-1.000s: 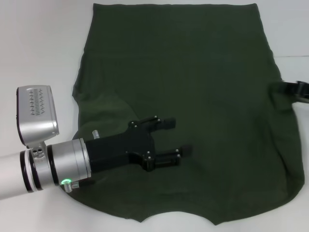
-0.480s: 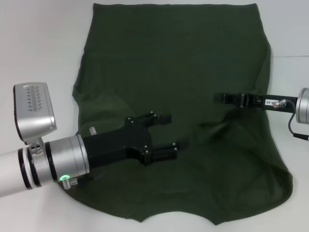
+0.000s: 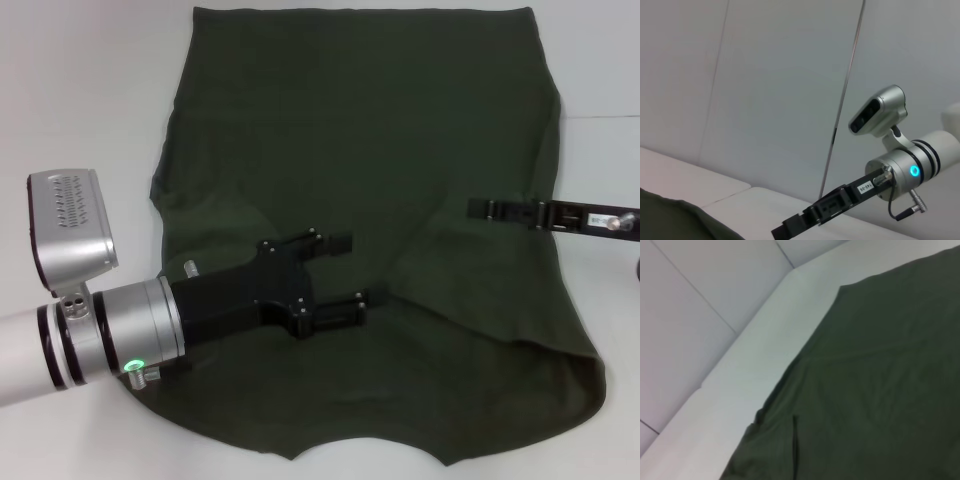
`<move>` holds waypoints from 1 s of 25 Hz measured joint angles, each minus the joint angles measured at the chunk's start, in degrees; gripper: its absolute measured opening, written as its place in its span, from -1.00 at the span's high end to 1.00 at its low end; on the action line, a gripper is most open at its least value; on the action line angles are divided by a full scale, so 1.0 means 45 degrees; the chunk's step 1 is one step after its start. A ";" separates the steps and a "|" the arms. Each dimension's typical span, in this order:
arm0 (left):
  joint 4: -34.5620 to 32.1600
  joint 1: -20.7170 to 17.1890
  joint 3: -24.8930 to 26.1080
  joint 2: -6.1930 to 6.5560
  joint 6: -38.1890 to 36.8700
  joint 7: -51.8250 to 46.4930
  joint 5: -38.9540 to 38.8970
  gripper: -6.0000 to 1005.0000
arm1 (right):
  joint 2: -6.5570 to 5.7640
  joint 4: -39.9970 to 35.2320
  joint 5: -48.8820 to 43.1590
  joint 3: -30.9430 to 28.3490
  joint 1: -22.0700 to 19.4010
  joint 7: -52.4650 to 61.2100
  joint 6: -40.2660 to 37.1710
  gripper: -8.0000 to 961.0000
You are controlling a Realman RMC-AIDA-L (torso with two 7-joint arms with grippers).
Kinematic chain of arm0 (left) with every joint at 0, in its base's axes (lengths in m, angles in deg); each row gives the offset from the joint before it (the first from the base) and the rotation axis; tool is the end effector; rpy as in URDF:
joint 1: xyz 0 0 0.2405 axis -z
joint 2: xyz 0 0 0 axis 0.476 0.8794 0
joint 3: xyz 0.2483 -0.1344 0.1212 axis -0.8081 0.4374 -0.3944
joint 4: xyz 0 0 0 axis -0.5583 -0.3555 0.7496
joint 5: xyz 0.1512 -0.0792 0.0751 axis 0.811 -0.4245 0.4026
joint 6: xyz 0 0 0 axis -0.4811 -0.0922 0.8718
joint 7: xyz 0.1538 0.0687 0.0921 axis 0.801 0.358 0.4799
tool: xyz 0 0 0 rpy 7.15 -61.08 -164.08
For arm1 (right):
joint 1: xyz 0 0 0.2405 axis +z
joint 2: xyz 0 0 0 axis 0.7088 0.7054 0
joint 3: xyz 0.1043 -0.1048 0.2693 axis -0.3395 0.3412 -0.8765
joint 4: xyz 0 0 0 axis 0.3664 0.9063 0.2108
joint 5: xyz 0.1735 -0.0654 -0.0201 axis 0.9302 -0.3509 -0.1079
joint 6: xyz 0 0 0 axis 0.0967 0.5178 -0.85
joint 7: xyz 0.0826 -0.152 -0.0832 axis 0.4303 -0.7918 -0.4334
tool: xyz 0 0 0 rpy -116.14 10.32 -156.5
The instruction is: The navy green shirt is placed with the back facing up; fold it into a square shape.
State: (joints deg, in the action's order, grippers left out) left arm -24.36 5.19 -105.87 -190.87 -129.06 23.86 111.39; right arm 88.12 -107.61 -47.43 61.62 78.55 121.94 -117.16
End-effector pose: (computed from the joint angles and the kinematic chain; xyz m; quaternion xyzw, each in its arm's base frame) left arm -0.2040 0.3452 -0.1287 -0.9139 -0.1683 -0.3506 0.1160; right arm 0.3013 0.4103 -0.0372 -0.8102 0.4954 0.2392 0.2026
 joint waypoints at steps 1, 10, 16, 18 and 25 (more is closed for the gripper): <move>0.0000 0.0002 0.0026 0.0000 0.0001 -0.0003 0.0001 -0.63 | 0.0000 0.0000 0.0000 0.0000 0.0000 0.0000 0.0000 -0.04; -0.0197 -0.0561 0.0341 0.0015 -0.0275 -0.0592 0.0017 -0.63 | 0.0095 0.0086 0.2139 -0.0059 -0.1261 -0.1663 -0.1841 -0.69; -0.0883 -0.1687 0.0297 0.0063 -0.0470 -0.1067 0.0137 -0.63 | 0.0553 0.0397 0.2217 -0.0117 -0.1720 -0.2222 -0.2307 -0.94; -0.1142 -0.2070 0.0311 0.0155 -0.0421 -0.1274 0.0148 -0.63 | 0.0582 0.0889 0.2286 -0.0128 -0.1726 -0.2483 -0.2460 -0.94; -0.1777 -0.3074 0.1313 0.0418 0.0092 -0.1460 0.0397 -0.63 | 0.0584 0.1558 0.2543 -0.0124 -0.1570 -0.2986 -0.2420 -0.94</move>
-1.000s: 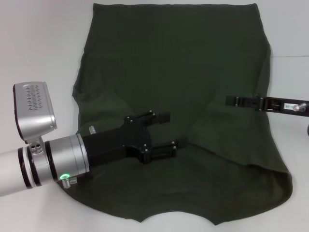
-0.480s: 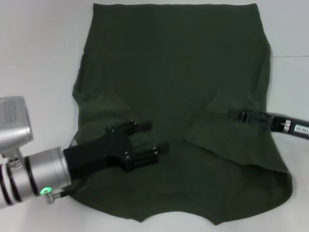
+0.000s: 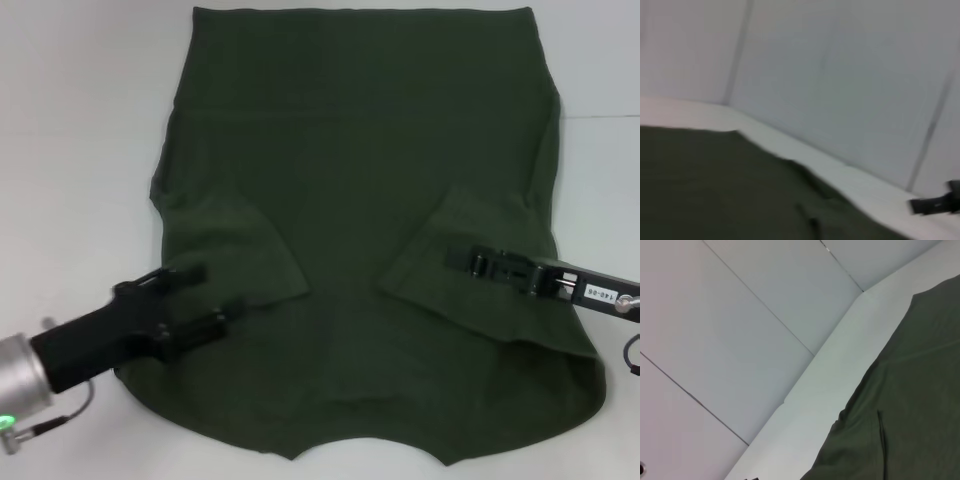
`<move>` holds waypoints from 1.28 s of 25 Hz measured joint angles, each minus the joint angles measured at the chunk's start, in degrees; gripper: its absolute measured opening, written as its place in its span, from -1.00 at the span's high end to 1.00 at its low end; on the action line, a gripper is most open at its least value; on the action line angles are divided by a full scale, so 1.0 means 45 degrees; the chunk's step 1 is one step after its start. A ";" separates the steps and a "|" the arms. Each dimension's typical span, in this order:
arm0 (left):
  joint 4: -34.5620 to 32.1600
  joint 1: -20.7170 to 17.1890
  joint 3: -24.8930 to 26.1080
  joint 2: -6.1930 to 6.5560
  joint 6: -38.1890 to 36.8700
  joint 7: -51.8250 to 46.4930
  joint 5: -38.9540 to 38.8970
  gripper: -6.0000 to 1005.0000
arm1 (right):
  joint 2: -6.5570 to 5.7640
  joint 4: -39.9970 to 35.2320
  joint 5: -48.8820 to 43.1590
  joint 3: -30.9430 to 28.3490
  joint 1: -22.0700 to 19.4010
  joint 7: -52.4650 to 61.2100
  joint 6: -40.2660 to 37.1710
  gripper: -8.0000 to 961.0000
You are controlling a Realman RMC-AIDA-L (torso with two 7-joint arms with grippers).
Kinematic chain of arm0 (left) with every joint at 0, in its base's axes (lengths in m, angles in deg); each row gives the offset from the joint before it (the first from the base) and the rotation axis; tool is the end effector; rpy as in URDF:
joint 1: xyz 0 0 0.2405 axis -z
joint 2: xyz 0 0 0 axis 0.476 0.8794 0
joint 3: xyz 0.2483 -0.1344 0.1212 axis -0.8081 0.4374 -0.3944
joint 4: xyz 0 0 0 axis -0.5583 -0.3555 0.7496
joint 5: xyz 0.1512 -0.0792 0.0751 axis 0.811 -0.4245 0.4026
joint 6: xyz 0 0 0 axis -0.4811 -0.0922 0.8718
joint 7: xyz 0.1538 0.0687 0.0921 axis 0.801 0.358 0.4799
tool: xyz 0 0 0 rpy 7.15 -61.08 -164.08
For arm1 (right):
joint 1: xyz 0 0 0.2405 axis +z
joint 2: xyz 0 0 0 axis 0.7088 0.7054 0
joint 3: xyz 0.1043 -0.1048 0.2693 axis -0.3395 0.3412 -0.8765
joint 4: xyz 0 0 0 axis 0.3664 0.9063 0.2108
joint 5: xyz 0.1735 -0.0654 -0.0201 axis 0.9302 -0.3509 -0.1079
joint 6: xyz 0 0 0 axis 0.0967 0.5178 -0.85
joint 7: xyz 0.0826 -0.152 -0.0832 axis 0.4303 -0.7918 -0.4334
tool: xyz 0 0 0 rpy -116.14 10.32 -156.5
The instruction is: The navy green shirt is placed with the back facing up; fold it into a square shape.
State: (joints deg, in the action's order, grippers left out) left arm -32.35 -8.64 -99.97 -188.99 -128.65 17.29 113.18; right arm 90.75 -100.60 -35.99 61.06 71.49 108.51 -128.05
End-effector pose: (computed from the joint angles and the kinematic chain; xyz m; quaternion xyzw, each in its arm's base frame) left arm -0.2947 0.3184 -0.0831 -0.8767 -0.2785 -0.3281 0.2150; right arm 0.2924 0.3477 -0.0634 -0.8031 0.4709 0.3422 0.1275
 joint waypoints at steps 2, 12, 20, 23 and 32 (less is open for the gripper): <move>-0.0023 -0.0101 0.0446 0.0090 0.0310 -0.0092 0.0311 -0.63 | 0.0000 0.0043 0.0043 0.0023 0.0033 -0.0036 0.0050 -0.94; -0.0323 -0.0612 0.0853 0.0202 0.1706 -0.0162 0.0929 -0.63 | -0.0016 0.0049 0.0106 -0.0056 0.0228 0.0121 0.0243 -0.94; -0.0925 -0.0975 0.1021 0.0131 0.1801 -0.0504 0.1887 -0.63 | -0.0086 0.0048 0.0108 -0.0042 0.0334 0.0150 0.0348 -0.94; -0.1208 -0.1078 0.1021 0.0090 0.1759 -0.0773 0.2207 -0.63 | -0.0104 0.0047 0.0108 -0.0050 0.0352 0.0151 0.0357 -0.94; -0.1473 -0.1114 0.0958 -0.0036 0.1722 -0.1296 0.2442 -0.64 | -0.0096 0.0030 0.0104 -0.0138 0.0356 0.0148 0.0390 -0.94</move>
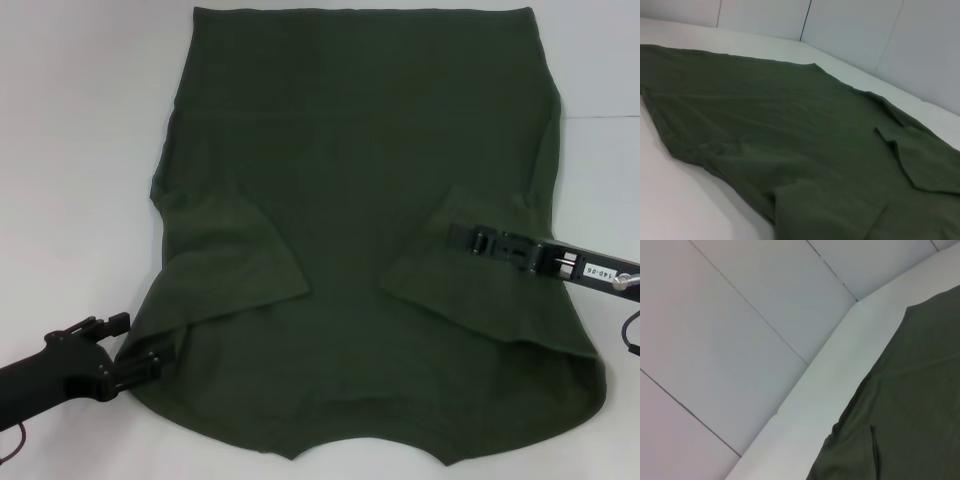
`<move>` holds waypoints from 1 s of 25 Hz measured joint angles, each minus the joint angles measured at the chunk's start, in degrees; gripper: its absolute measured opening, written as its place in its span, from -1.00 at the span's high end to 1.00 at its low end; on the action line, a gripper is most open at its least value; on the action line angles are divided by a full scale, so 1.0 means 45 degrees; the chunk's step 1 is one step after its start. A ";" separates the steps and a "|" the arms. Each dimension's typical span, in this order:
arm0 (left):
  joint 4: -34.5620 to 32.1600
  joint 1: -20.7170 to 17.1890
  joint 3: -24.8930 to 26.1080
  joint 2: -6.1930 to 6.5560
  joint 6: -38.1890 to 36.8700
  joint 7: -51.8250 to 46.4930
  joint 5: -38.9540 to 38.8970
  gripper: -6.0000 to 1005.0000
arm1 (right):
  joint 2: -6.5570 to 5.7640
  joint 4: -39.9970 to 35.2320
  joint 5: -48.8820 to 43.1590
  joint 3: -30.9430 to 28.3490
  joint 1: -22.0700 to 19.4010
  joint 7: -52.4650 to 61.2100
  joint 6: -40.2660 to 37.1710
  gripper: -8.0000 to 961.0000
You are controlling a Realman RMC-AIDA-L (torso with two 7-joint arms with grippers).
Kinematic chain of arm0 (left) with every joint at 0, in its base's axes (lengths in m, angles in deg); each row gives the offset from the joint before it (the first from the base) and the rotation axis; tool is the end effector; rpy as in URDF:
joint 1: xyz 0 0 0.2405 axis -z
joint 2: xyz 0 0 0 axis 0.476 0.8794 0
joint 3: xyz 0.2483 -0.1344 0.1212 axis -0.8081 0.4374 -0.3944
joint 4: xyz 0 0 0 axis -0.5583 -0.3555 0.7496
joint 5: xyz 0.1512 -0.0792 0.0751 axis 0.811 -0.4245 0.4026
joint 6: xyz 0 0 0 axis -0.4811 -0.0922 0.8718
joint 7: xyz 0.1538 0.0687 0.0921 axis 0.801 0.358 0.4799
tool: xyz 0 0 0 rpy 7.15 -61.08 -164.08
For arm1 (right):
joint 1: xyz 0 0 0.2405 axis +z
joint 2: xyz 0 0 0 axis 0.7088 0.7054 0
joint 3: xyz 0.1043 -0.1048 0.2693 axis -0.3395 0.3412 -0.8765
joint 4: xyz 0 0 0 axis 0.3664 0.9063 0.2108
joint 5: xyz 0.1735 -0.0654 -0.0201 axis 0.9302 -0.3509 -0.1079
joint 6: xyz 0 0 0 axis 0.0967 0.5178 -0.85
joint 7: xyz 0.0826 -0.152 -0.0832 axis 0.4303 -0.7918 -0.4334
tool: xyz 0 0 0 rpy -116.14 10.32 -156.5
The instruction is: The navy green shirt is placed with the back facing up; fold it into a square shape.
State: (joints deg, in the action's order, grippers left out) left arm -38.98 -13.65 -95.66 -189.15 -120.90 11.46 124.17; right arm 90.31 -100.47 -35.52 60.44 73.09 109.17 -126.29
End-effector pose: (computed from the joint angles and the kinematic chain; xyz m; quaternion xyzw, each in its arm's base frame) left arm -0.3596 0.3037 -0.0736 -0.8693 -0.3468 -0.2201 0.2751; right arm 0.2890 0.3622 -0.0576 -0.8004 0.4694 0.3452 0.1409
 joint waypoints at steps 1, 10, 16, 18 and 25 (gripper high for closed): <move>-0.0029 0.0001 0.0005 0.0024 -0.0004 -0.0134 0.0068 -0.64 | 0.0000 0.0000 0.0000 -0.0034 -0.0001 -0.0007 0.0000 -0.94; -0.0303 -0.0062 0.0053 -0.0017 0.0250 -0.0401 0.0452 -0.75 | 0.0028 0.0018 0.0000 -0.0115 -0.0001 -0.0051 0.0070 -0.94; -0.0344 -0.0061 -0.0001 -0.0030 0.0500 -0.0400 0.0633 -0.76 | 0.0038 0.0018 0.0000 -0.0142 0.0000 -0.0005 0.0106 -0.94; -0.0344 -0.0061 -0.0015 -0.0030 0.0504 -0.0402 0.0699 -0.76 | 0.0038 0.0018 0.0000 -0.0172 -0.0001 -0.0002 0.0109 -0.94; -0.0450 -0.0004 -0.0002 -0.0031 0.0406 -0.0680 0.1321 -0.75 | 0.0036 0.0018 0.0004 -0.0245 0.0035 0.0003 0.0110 -0.94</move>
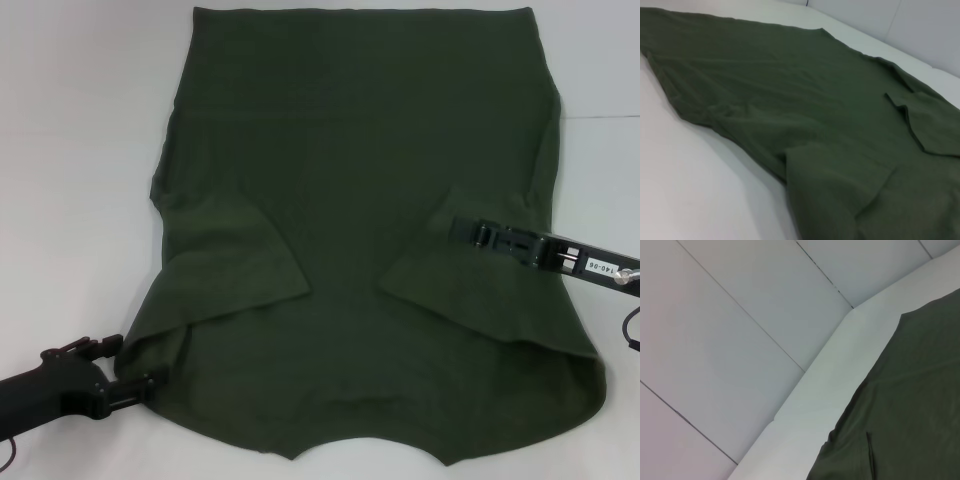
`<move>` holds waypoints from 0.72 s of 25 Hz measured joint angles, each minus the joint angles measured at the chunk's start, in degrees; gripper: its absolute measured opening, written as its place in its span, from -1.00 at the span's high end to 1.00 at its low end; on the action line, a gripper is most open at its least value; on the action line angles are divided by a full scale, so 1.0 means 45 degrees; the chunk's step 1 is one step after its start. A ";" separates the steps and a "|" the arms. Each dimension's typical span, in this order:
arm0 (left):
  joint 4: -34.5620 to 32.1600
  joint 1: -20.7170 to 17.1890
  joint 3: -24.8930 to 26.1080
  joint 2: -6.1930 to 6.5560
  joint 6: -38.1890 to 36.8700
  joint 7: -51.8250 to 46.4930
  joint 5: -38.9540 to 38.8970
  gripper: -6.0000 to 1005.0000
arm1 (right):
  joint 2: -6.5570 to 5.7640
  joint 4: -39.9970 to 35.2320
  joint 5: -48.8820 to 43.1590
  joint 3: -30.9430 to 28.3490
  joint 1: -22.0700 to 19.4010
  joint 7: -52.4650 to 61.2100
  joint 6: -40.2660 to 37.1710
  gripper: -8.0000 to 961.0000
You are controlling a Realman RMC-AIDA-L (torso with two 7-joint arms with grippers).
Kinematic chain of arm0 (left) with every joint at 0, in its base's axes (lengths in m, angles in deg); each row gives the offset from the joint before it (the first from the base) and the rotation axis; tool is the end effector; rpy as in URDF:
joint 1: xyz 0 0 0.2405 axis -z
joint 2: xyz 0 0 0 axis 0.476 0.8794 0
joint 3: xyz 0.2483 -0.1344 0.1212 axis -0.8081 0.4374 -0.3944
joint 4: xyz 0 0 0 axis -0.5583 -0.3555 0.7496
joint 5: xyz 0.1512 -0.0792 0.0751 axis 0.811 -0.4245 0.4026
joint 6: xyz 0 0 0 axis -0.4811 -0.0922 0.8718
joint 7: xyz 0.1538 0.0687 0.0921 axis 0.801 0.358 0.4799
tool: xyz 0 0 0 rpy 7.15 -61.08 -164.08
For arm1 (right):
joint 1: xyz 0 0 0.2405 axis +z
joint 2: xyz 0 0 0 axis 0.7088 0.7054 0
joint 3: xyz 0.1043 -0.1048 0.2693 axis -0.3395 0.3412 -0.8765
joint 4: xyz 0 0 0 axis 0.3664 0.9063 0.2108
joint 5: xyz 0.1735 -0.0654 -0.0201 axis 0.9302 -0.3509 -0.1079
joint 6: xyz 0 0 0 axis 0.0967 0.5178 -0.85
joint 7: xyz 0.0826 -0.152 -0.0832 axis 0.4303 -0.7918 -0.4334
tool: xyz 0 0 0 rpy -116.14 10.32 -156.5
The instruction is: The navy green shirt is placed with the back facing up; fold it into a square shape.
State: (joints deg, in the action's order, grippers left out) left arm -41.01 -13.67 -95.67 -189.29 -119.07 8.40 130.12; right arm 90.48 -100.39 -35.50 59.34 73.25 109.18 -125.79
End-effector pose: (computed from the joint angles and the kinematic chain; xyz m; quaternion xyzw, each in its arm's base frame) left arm -0.3726 0.2994 -0.0777 -0.8769 -0.3594 -0.1731 0.2682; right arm 0.2896 0.3652 -0.0559 -0.7948 0.4723 0.3510 0.1483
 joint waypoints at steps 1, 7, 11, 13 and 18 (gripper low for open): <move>-0.0021 -0.0015 -0.0016 0.0000 -0.0012 -0.0004 0.0010 -0.75 | 0.0001 0.0000 0.0010 0.0000 0.0002 0.0000 0.0000 -0.94; -0.0056 -0.0037 -0.0041 0.0000 -0.0322 -0.0022 0.0194 -0.76 | -0.0020 0.0000 0.0153 0.0000 0.0022 0.0000 -0.0002 -0.94; -0.0071 0.0014 -0.0048 0.0000 -0.0650 -0.0113 0.0300 -0.75 | -0.0029 0.0000 0.0154 0.0003 0.0024 0.0000 -0.0002 -0.94; -0.0094 0.0030 -0.0048 0.0001 -0.0848 -0.0161 0.0308 -0.75 | -0.0038 0.0000 0.0160 -0.0011 0.0024 0.0000 -0.0002 -0.94; -0.0238 0.0048 -0.0064 0.0001 -0.1197 -0.0175 0.0327 -0.74 | -0.0039 0.0000 0.0175 -0.0133 0.0024 -0.0002 -0.0002 -0.94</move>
State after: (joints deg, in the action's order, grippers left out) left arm -42.08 -13.46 -95.95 -189.29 -124.46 7.61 131.59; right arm 90.30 -100.39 -34.71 58.74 73.35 109.17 -125.80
